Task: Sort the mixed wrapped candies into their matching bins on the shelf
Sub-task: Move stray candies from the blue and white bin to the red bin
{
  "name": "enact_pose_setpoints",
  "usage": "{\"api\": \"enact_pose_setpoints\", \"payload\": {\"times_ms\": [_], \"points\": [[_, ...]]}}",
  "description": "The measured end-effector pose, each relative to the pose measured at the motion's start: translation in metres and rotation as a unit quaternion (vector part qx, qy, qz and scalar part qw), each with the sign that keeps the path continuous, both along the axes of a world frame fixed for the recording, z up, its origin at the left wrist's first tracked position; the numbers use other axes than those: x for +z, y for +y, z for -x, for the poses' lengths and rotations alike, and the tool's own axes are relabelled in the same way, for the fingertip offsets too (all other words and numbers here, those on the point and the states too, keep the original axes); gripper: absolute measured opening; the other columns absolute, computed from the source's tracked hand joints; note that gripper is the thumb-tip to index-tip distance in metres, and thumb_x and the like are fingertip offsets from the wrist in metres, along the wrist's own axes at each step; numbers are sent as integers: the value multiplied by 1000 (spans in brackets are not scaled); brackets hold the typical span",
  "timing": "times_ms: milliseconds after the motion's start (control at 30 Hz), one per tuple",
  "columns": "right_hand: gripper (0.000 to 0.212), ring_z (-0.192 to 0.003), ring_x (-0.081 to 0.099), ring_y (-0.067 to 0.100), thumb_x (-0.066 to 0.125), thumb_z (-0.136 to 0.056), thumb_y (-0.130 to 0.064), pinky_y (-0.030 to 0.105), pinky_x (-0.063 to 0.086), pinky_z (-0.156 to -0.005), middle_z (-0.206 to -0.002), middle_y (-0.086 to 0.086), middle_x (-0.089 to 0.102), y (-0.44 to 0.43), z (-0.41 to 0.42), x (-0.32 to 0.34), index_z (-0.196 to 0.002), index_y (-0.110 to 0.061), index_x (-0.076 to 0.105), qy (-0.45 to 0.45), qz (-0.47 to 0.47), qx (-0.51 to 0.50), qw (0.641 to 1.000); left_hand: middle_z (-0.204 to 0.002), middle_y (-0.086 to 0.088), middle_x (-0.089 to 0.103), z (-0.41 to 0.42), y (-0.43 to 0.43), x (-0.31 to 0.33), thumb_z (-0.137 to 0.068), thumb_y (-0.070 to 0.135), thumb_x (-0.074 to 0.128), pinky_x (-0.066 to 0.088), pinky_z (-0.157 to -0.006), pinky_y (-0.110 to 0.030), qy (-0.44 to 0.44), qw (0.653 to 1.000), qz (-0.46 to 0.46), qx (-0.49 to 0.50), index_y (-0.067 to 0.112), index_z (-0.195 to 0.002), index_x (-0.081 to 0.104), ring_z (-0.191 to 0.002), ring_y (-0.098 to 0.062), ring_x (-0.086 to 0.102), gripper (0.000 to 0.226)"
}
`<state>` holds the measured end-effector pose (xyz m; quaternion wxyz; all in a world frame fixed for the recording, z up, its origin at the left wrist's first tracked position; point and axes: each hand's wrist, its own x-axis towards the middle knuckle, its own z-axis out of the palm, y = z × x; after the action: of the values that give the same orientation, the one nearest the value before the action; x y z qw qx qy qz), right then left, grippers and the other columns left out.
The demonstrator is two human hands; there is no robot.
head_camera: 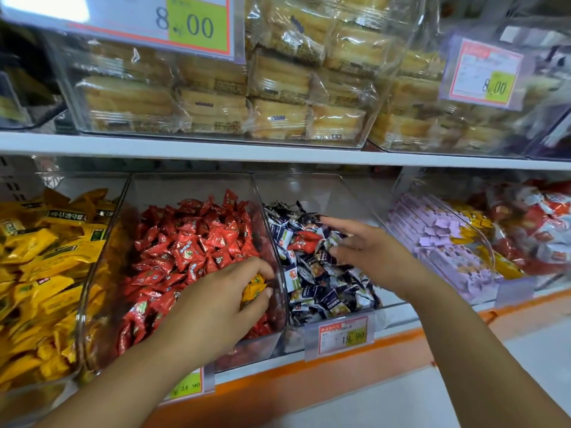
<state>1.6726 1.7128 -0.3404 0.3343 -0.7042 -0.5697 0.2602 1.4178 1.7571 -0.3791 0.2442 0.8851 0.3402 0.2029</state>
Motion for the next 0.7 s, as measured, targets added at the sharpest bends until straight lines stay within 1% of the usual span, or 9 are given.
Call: {"api": "enact_pose_setpoints", "payload": {"times_ms": [67, 133, 200, 267, 333, 433, 533, 633, 700], "points": [[43, -86, 62, -8, 58, -96, -14, 16, 48, -55, -121, -4, 59, -4, -9, -3, -126, -45, 55, -2, -26, -26, 999, -95, 52, 41, -1, 0, 0, -94, 44, 50, 28, -46, -19, 0, 1000, -4, 2, 45, -108, 48, -57, -9, 52, 14], [41, -98, 65, 4, 55, -97, -10, 11, 47, -57, -119, -5, 63, -5, -16, -10, -123, -41, 59, -39, -54, -49, 997, -96, 52, 41, -1, 1, -1, -94, 44, 51, 26, -47, -18, 0, 1000, -6, 3, 45, -106, 48, -62, -12, 53, 13], [34, -105, 61, 6, 57, -96, -12, 4, 44, -65, -116, -8, 64, -4, -18, -13, -120, -35, 63, -60, -81, -71, 992, -93, 51, 42, -2, 2, -2, -94, 44, 51, 27, -47, -19, -2, 1000, -6, 4, 45, -104, 48, -62, -13, 53, 11], [30, -105, 55, 2, 61, -94, -20, 8, 41, -78, -113, -16, 60, -1, -13, -10, -118, -37, 64, -94, -106, -74, 987, -90, 51, 43, -3, 2, -3, -94, 44, 52, 27, -47, -19, -4, 1000, -4, 6, 44, -104, 49, -59, -10, 52, 11], [33, -111, 43, -3, 64, -91, -29, 13, 33, -90, -116, -22, 55, 3, 1, -9, -122, -38, 62, -152, -113, -22, 982, -89, 49, 45, -3, 2, -3, -93, 44, 52, 28, -47, -19, -9, 1000, -1, 9, 45, -104, 48, -59, -7, 51, 11], [42, -119, 34, 1, 65, -90, -33, 16, 28, -97, -128, -19, 53, 14, 19, -20, -131, -36, 57, -225, -72, 67, 969, -88, 43, 49, -2, 2, -5, -93, 45, 52, 28, -46, -18, -18, 1000, 4, 9, 46, -103, 48, -59, -6, 51, 11], [32, -112, 42, 8, 63, -92, -25, 17, 32, -89, -122, -12, 59, 22, 23, -25, -124, -33, 63, -247, -61, 55, 965, -87, 47, 47, -2, 2, -5, -93, 44, 53, 28, -46, -17, -20, 1000, 4, 5, 45, -104, 49, -60, -1, 51, 12], [23, -96, 57, 6, 62, -94, -24, 15, 42, -77, -109, -12, 66, 22, 20, -19, -112, -34, 69, -199, -59, 29, 978, -91, 50, 44, -2, 3, -5, -93, 44, 52, 29, -48, -16, -20, 1000, 1, 2, 44, -106, 49, -64, 2, 52, 13], [19, -86, 59, 1, 62, -93, -26, 12, 44, -70, -101, -14, 68, 19, 17, -13, -108, -35, 71, -168, -66, -1, 984, -90, 50, 44, -2, 3, -5, -94, 43, 52, 29, -48, -16, -16, 1000, 2, -1, 45, -106, 48, -63, 0, 52, 13]]}}
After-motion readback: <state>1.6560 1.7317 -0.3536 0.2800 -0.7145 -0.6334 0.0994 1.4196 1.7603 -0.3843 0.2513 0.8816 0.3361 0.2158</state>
